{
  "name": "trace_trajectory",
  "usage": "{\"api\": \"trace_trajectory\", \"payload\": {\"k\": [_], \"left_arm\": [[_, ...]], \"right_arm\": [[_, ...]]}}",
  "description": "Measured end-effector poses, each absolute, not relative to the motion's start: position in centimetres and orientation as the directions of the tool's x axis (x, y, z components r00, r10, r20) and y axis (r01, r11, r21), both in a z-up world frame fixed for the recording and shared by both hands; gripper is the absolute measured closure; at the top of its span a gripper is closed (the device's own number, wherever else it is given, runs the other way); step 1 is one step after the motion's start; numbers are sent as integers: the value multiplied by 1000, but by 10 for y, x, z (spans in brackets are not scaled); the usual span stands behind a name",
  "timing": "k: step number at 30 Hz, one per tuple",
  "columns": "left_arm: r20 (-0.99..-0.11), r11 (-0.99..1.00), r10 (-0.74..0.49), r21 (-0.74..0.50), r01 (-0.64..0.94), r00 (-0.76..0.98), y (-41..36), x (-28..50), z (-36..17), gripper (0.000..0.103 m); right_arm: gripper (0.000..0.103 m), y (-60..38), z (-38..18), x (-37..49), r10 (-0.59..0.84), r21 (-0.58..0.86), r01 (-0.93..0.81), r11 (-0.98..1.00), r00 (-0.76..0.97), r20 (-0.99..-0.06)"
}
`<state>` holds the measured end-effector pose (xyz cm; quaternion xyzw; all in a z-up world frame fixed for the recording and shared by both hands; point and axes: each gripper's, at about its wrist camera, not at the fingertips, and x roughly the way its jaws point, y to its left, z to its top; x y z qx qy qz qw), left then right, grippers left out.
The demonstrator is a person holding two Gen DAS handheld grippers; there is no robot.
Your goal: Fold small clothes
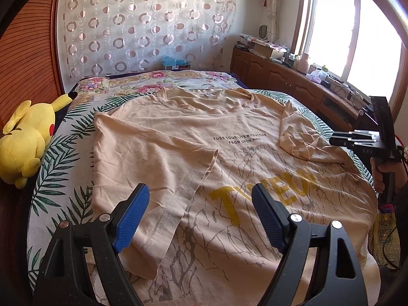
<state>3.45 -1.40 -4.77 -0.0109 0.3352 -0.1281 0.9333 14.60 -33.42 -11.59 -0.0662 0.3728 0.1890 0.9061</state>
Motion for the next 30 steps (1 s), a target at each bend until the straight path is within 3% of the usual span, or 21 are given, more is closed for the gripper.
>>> {"api": "trace_trajectory", "payload": {"k": [10, 12, 16, 22, 30], "left_arm": [[-622, 959, -269, -105, 261, 736, -26, 34, -46, 20], [-625, 958, -272, -104, 267, 732, -28, 34, -47, 20], [-629, 957, -273, -101, 272, 728, -31, 35, -48, 20], [-632, 958, -270, -98, 271, 726, -32, 35, -49, 20], [-635, 958, -270, -102, 267, 724, -32, 36, -50, 20]], "right_arm": [[67, -351, -127, 148, 344, 128, -368, 921, 610, -714], [85, -351, -125, 143, 362, 131, -391, 911, 605, -709], [91, -347, -121, 132, 371, 102, -426, 899, 620, -691], [91, -337, -110, 109, 411, 78, -483, 872, 636, -653], [91, -320, -122, 80, 439, 61, -559, 827, 573, -692]]}}
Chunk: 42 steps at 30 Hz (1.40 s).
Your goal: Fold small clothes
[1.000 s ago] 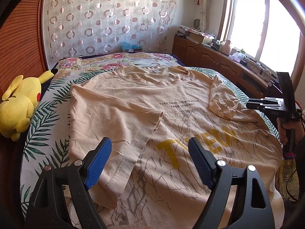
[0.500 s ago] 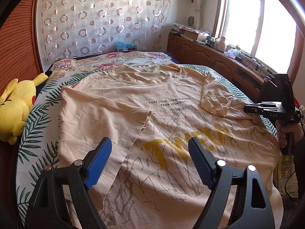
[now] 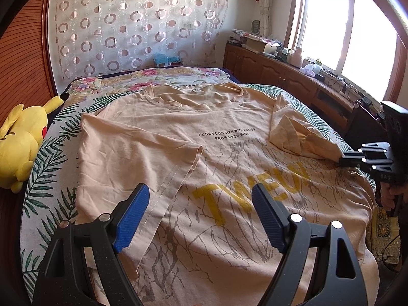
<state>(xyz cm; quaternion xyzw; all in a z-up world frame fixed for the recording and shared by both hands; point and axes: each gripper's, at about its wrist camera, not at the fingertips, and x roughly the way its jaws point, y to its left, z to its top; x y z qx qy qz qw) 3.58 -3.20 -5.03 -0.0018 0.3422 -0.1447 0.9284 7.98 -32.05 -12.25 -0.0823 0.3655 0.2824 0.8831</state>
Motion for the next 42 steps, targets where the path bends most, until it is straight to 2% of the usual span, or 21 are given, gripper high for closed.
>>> {"api": "trace_trajectory", "payload": {"k": [8, 11, 19, 25, 28, 33, 38, 42], "left_arm": [[-637, 957, -271, -100, 271, 722, -32, 38, -51, 20], [-637, 955, -273, -89, 282, 721, -36, 39, -49, 20], [-635, 934, -308, -62, 351, 708, -57, 56, -34, 20], [-642, 903, -358, -55, 425, 678, -87, 71, -22, 20], [-651, 884, -364, -15, 468, 667, -104, 72, -16, 20], [-653, 847, -394, 14, 531, 647, -130, 75, -4, 31], [-680, 821, -434, -27, 570, 592, -155, 92, -9, 56], [-709, 813, -452, -79, 577, 541, -170, 113, -21, 66]], "right_arm": [[91, -320, -128, 68, 453, 84, -571, 817, 545, -705], [83, -325, -121, 65, 447, 75, -554, 829, 576, -684], [78, -350, -126, 92, 279, 9, -367, 930, 690, -668], [78, -350, -144, 105, 231, 11, -311, 950, 681, -695], [74, -352, -146, 108, 223, 17, -295, 955, 681, -697], [71, -356, -146, 109, 243, 38, -301, 953, 683, -689], [68, -352, -150, 102, 221, 4, -295, 956, 708, -670], [68, -354, -149, 102, 221, 4, -294, 956, 711, -668]]}}
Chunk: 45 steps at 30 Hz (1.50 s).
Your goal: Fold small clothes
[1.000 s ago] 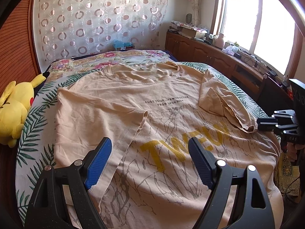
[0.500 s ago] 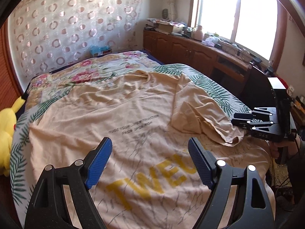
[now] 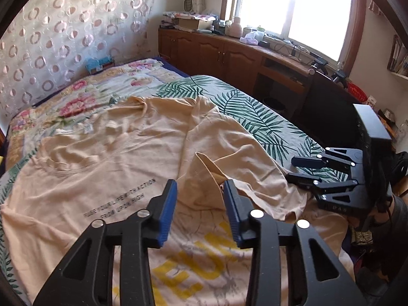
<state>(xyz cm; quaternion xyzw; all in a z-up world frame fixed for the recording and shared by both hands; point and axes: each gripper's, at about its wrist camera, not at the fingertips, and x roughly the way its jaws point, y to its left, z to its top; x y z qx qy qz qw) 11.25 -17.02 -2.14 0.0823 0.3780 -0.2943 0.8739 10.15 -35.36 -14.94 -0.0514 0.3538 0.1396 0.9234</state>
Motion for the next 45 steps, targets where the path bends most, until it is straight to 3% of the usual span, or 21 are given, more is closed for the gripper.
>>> {"api": "trace_trajectory", "payload": {"k": [13, 15, 17, 20, 29, 40, 42, 45], "left_arm": [[-752, 821, -441, -116, 559, 490, -198, 136, -48, 66], [-763, 826, -412, -82, 558, 498, -200, 134, -51, 76], [-766, 828, -389, -46, 559, 513, -200, 132, -53, 96], [-750, 825, -389, -26, 564, 534, -192, 124, -47, 99], [-700, 841, -382, 6, 540, 603, -154, 101, -31, 100], [-712, 883, -313, 25, 469, 628, -118, 103, -47, 99], [-711, 888, -313, 16, 460, 630, -113, 104, -46, 95], [-692, 897, -329, -16, 441, 643, -100, 101, -41, 80]], "right_arm": [[67, -358, -148, 100, 230, 2, -305, 952, 712, -663], [67, -357, -149, 100, 229, 1, -305, 952, 712, -664], [67, -358, -149, 100, 230, 2, -305, 952, 712, -664], [67, -358, -149, 100, 230, 2, -306, 952, 712, -663], [67, -358, -149, 100, 231, 2, -307, 952, 712, -664], [67, -358, -149, 101, 232, 3, -308, 951, 711, -663], [67, -358, -149, 101, 232, 3, -308, 951, 711, -663], [67, -358, -149, 101, 235, 6, -309, 951, 711, -663]]}}
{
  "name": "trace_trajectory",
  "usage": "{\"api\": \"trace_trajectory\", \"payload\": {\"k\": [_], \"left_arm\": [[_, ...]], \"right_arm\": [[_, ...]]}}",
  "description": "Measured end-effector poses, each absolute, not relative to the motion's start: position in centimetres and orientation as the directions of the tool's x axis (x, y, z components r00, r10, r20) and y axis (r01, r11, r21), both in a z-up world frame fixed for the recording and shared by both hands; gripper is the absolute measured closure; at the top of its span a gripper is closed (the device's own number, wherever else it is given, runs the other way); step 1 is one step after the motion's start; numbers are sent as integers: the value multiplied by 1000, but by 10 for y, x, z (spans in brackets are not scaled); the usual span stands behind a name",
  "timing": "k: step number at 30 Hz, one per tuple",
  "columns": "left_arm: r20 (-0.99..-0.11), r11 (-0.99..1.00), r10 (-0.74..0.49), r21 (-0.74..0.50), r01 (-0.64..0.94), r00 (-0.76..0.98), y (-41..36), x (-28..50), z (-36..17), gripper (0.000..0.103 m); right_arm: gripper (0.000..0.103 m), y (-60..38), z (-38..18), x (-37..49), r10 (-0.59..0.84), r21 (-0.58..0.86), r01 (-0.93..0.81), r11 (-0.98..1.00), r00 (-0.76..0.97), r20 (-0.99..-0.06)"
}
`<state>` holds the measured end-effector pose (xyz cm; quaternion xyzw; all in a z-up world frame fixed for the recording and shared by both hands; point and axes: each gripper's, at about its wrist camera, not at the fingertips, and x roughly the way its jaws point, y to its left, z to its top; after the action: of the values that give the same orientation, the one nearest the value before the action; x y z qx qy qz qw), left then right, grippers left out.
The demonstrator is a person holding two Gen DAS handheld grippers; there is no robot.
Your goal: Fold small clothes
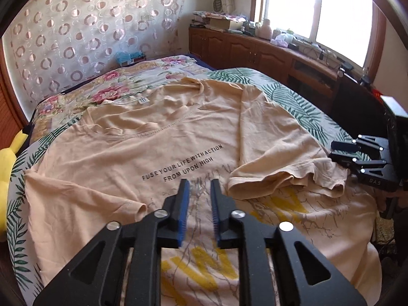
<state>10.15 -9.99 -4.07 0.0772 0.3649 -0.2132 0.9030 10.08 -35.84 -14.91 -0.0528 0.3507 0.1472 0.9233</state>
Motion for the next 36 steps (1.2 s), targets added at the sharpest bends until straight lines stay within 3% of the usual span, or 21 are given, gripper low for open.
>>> {"api": "trace_trajectory", "payload": {"k": [2, 6, 8, 9, 17, 24, 28, 36], "left_arm": [[-673, 899, -339, -26, 436, 657, -94, 98, -36, 66], [-632, 907, -346, -35, 421, 694, -78, 90, -23, 56], [-619, 911, -344, -37, 411, 706, -72, 88, -18, 25], [-607, 913, -345, -41, 406, 716, -67, 87, -16, 21], [-590, 951, -261, -23, 307, 764, -33, 84, -8, 21], [-588, 970, -208, -18, 244, 782, -10, 89, -10, 21], [-589, 975, -189, -18, 222, 786, -1, 95, -12, 21], [-620, 986, -134, -7, 165, 773, 27, 120, -27, 21]], "right_arm": [[67, -358, -149, 101, 235, 6, -309, 951, 711, -663], [67, -359, -149, 101, 234, 4, -309, 951, 711, -663], [67, -359, -148, 101, 233, 3, -310, 951, 711, -663], [67, -358, -148, 101, 233, 2, -310, 951, 711, -664], [60, -361, -143, 106, 234, -8, -331, 943, 683, -692], [58, -361, -116, 119, 263, -26, -373, 928, 701, -663], [45, -355, -109, 146, 309, 1, -415, 910, 678, -667], [44, -347, -124, 222, 304, 36, -405, 914, 621, -722]]}}
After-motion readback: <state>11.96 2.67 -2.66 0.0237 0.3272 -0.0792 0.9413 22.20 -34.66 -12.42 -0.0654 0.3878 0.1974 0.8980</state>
